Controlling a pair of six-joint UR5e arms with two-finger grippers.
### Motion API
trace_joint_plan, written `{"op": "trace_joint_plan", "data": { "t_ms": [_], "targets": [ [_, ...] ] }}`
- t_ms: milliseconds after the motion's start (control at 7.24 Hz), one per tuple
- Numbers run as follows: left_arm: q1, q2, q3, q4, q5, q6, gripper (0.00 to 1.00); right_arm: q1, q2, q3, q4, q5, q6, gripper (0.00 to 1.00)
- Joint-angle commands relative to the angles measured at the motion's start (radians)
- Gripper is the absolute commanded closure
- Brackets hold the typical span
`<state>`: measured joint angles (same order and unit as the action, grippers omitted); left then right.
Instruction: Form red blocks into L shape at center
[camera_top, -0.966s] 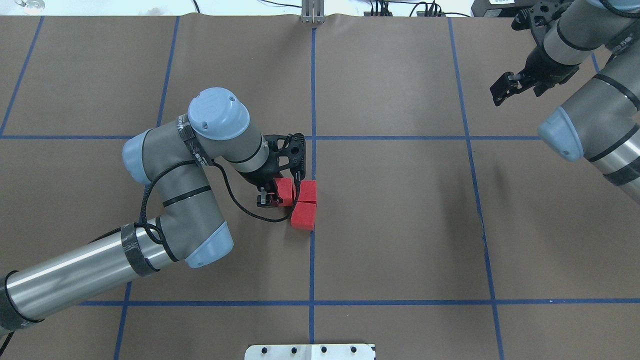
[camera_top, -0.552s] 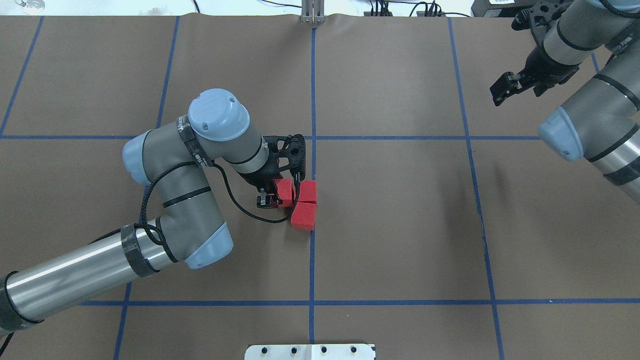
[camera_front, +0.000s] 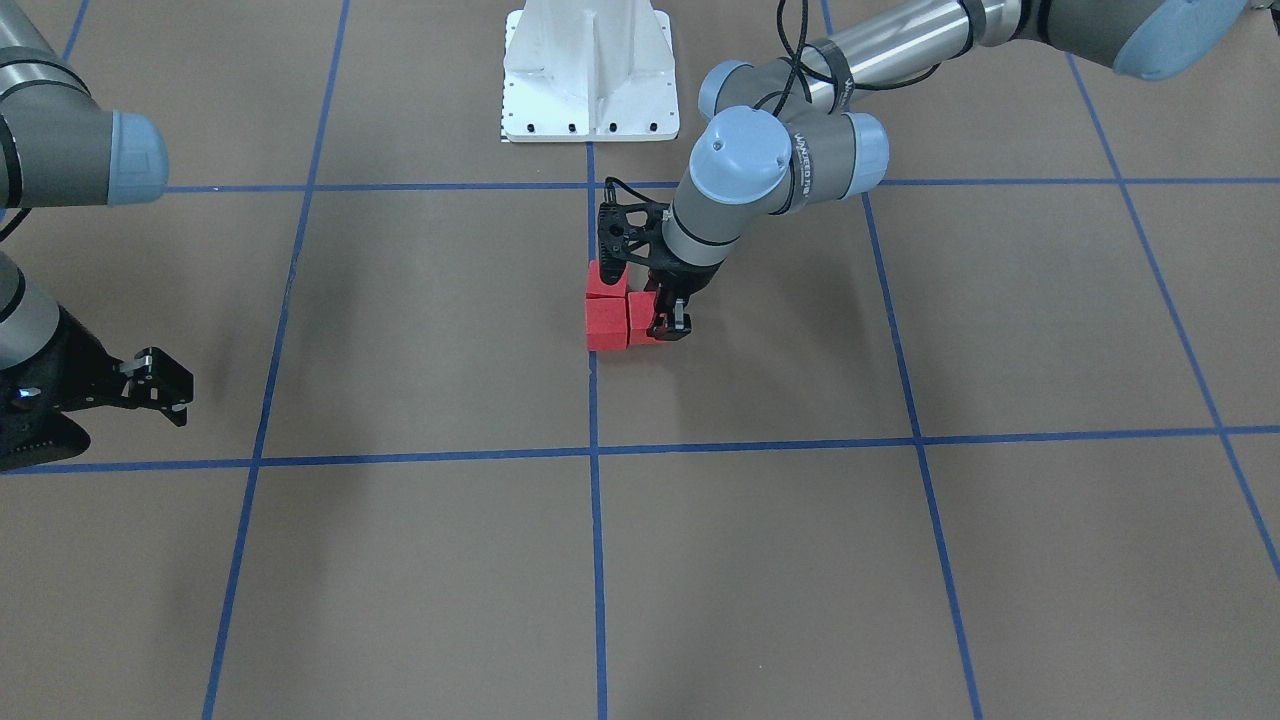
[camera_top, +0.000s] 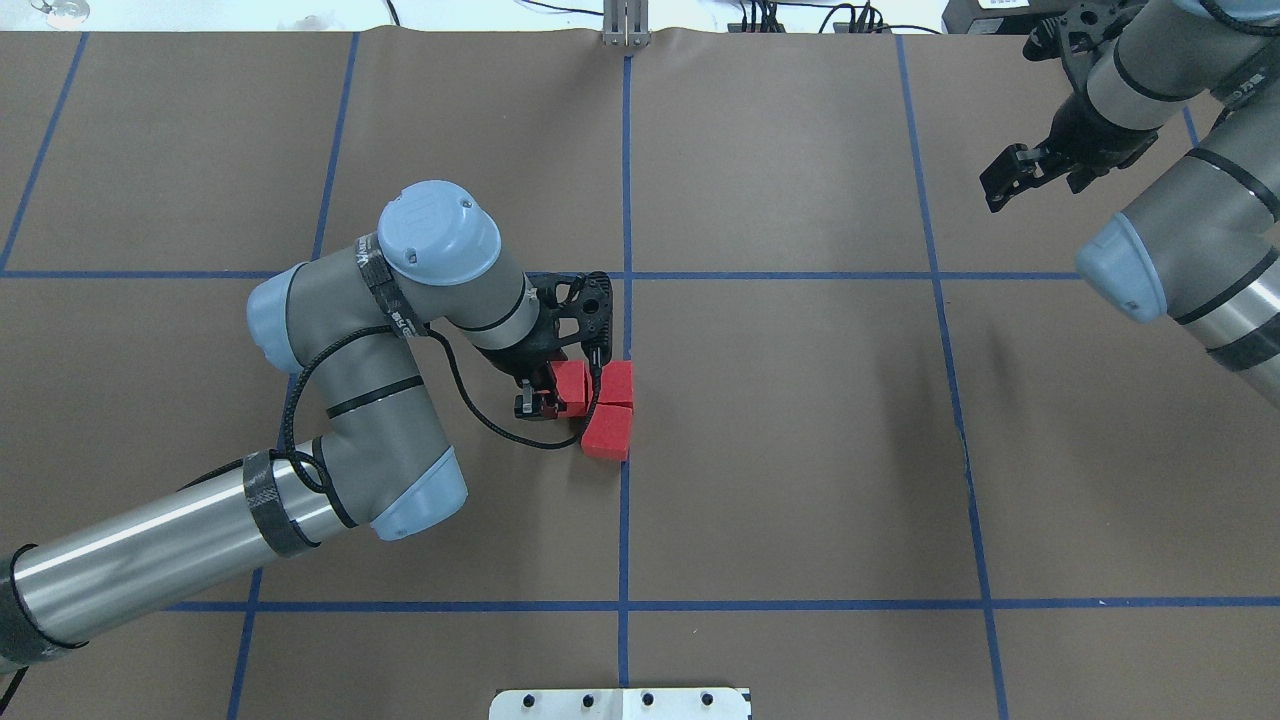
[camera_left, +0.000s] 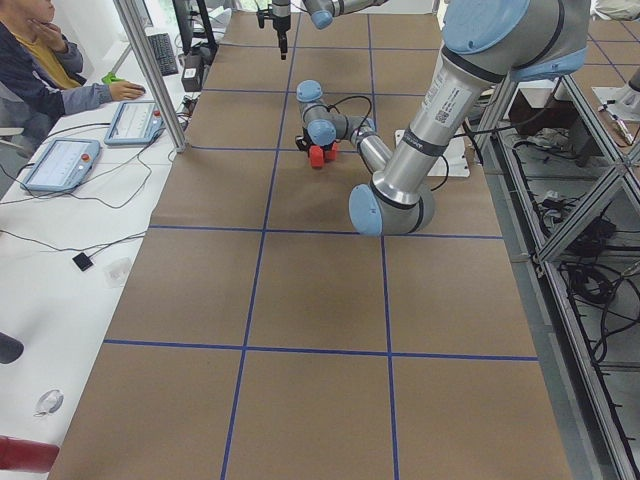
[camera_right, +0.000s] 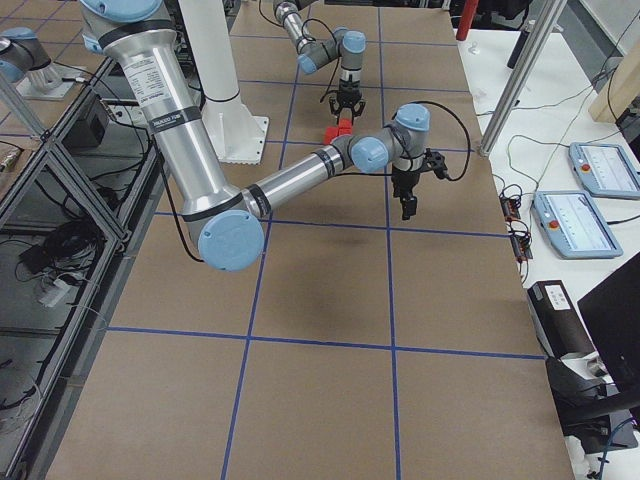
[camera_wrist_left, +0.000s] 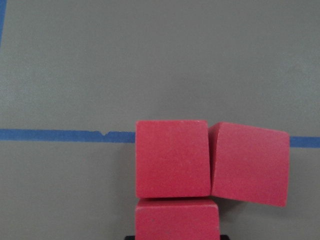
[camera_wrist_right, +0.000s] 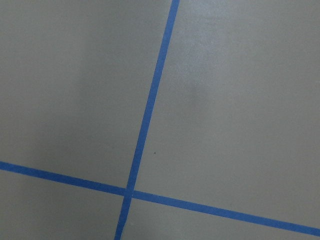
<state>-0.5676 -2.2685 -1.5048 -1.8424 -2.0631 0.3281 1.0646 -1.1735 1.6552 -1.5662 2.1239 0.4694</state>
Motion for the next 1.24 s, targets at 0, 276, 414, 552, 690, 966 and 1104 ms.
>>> {"op": "trace_joint_plan", "data": {
  "t_ms": [0,276,414,552,690,966,1104],
  "targets": [
    [0.0,0.001,0.0,-0.003,0.0,0.0,0.62,0.0,0.0,0.0,0.0,-0.001,0.0,0.01],
    [0.0,0.0,0.0,-0.004,0.0,0.0,0.48,0.0,0.0,0.0,0.0,0.001,0.0,0.01],
    [0.0,0.001,0.0,-0.006,0.0,0.0,0.36,-0.002,0.0,0.0,0.0,0.001,0.0,0.01],
    [0.0,0.001,0.0,-0.006,0.0,-0.001,0.3,-0.002,0.0,0.0,0.0,0.001,0.0,0.01],
    [0.0,0.001,0.0,-0.006,0.0,-0.001,0.26,-0.002,0.0,0.0,0.0,0.001,-0.002,0.01],
    [0.0,0.003,-0.006,-0.006,0.0,-0.007,0.15,-0.002,0.0,0.0,0.0,0.001,-0.002,0.01],
    [-0.005,0.003,-0.017,-0.004,0.0,-0.008,0.01,-0.002,0.0,0.0,0.0,0.001,-0.002,0.01]
  ]
}}
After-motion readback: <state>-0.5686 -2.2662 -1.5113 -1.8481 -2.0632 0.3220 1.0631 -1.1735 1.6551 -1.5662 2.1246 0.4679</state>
